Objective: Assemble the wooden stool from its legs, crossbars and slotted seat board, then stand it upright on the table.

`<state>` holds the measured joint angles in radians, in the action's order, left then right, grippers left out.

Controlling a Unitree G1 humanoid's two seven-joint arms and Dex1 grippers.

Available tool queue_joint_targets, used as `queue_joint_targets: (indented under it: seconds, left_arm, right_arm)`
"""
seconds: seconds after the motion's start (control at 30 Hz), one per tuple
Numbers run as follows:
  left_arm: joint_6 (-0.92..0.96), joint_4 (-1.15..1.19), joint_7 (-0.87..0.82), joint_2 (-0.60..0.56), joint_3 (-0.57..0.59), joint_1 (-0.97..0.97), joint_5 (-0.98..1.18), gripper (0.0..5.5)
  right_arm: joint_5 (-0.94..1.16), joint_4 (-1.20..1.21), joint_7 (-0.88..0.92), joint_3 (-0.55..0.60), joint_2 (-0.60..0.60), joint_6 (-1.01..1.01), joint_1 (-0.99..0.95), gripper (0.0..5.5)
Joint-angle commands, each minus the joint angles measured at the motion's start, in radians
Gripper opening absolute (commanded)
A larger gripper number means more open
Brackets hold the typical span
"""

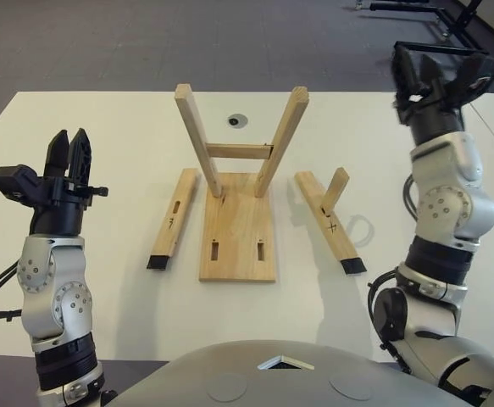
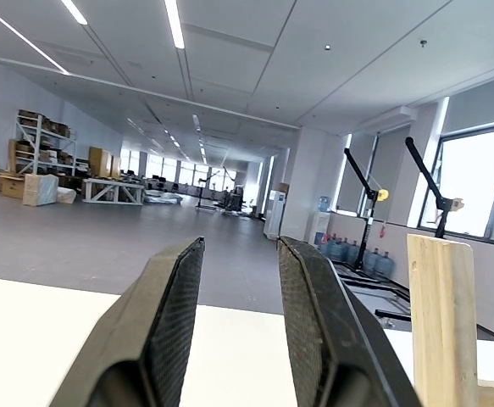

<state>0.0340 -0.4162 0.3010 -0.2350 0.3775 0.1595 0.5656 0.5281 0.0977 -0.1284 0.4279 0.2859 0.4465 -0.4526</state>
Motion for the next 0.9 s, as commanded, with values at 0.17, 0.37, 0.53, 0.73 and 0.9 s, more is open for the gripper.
queue_joint_targets:
  seconds: [0.17,0.37,0.53,0.73,0.9]
  left_arm:
    - [-0.055,-0.134,-0.064,0.104,-0.030,0.172,-0.063,1.55]
    - [-0.072,-0.202,-0.100,0.157,-0.062,0.263,-0.101,1.55]
    - [-0.013,-0.215,-0.089,0.115,-0.069,0.258,-0.078,1.55]
    - [0.063,-0.223,-0.065,0.029,-0.033,0.223,-0.007,1.55]
    - [0.101,-0.218,-0.053,-0.016,-0.027,0.197,0.025,1.55]
  right_arm:
    - [-0.025,0.046,-0.356,-0.036,0.263,0.118,0.494,2.92]
    - [0.072,0.346,-0.505,-0.074,0.356,0.253,0.716,2.92]
    - [0.062,0.551,-0.389,-0.166,0.315,0.343,0.780,2.92]
    - [-0.016,0.687,-0.260,-0.236,0.268,0.356,0.908,2.92]
    - [-0.061,0.698,-0.218,-0.280,0.242,0.336,0.921,3.70]
